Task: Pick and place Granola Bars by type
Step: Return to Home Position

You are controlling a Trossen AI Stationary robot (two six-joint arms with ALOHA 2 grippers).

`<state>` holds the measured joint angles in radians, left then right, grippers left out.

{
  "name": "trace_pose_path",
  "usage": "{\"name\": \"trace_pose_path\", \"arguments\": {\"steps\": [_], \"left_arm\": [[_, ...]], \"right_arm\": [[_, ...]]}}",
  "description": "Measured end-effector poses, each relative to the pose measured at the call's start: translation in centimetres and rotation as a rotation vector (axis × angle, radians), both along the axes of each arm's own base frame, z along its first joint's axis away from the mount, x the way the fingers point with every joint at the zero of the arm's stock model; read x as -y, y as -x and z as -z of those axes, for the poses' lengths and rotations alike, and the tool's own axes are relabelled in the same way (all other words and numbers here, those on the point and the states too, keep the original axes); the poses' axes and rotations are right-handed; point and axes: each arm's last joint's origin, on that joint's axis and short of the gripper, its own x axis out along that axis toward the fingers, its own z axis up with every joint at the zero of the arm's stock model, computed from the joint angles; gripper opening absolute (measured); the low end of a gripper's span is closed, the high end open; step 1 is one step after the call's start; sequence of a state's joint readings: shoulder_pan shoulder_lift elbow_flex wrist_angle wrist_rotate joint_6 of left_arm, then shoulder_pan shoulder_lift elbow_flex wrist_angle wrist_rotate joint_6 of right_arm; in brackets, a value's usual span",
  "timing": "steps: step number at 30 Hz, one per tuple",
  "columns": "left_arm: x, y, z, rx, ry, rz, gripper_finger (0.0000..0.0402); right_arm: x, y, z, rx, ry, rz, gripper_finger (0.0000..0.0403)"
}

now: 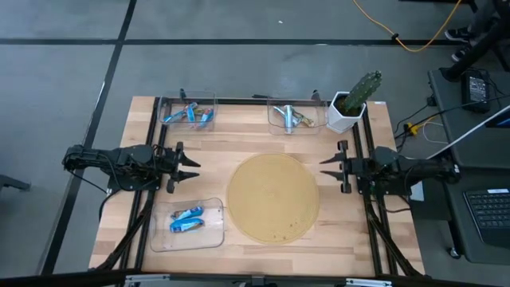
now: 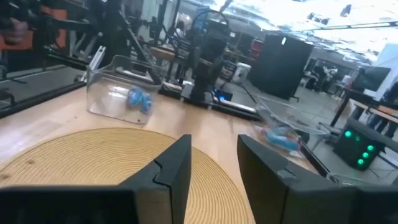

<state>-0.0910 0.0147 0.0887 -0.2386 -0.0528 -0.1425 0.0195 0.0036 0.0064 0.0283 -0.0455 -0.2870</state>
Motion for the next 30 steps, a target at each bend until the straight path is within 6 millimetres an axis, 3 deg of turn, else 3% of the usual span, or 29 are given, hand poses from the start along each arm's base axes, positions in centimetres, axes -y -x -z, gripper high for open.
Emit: {"name": "trace_pose_path", "arguments": {"steps": [11, 17, 24, 30], "left_arm": [[0.0, -0.01, -0.03, 0.006, -0.029, 0.006, 0.0148], [0.2, -0.61, 0.2, 0.191, -0.162, 0.064, 0.0148], [0.21, -0.56, -0.26, 0.245, -0.222, 0.067, 0.0148], [0.01, -0.73, 0.25, 0.181, -0.262, 0.005, 0.0148]], "right_arm": [[-0.06, 0.02, -0.13, 0.013, 0.003, -0.047, 0.0133], [-0.12, 0.02, -0.15, 0.015, 0.005, -0.068, 0.0133], [-0.13, 0.02, -0.15, 0.015, 0.005, -0.07, 0.0133], [-0.13, 0.02, -0.15, 0.016, 0.008, -0.069, 0.0133]]}}
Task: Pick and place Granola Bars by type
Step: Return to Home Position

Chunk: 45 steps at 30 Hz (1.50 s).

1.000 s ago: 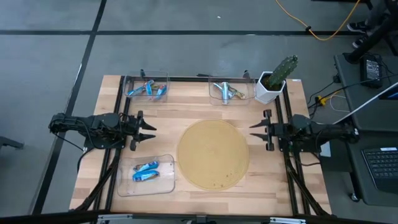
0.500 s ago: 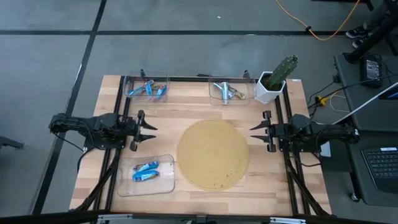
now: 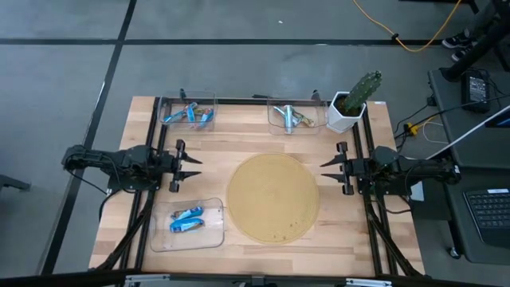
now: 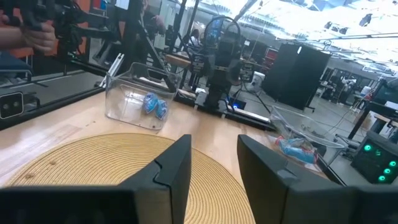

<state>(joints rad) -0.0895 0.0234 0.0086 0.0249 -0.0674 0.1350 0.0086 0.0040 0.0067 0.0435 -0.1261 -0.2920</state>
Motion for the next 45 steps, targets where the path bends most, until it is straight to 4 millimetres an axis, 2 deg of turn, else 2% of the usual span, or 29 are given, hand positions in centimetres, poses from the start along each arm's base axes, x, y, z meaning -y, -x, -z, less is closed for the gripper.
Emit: {"name": "trace_pose_path", "arguments": {"steps": [17, 29, 37, 45], "left_arm": [[0.03, -0.1, 0.15, -0.021, 0.091, 0.007, 0.0148], [0.03, -0.1, 0.15, -0.02, 0.094, 0.008, 0.0148], [0.04, -0.1, 0.15, -0.02, 0.094, 0.009, 0.0148], [0.04, -0.1, 0.15, -0.02, 0.094, 0.009, 0.0148]], "right_arm": [[0.0, 0.0, 0.01, -0.005, -0.026, -0.001, 0.0133], [0.01, 0.0, 0.0, -0.003, -0.019, 0.004, 0.0133], [0.43, -0.03, 0.1, -0.018, -0.112, 0.145, 0.0133], [0.44, -0.03, 0.1, -0.016, -0.085, 0.148, 0.0133]]}}
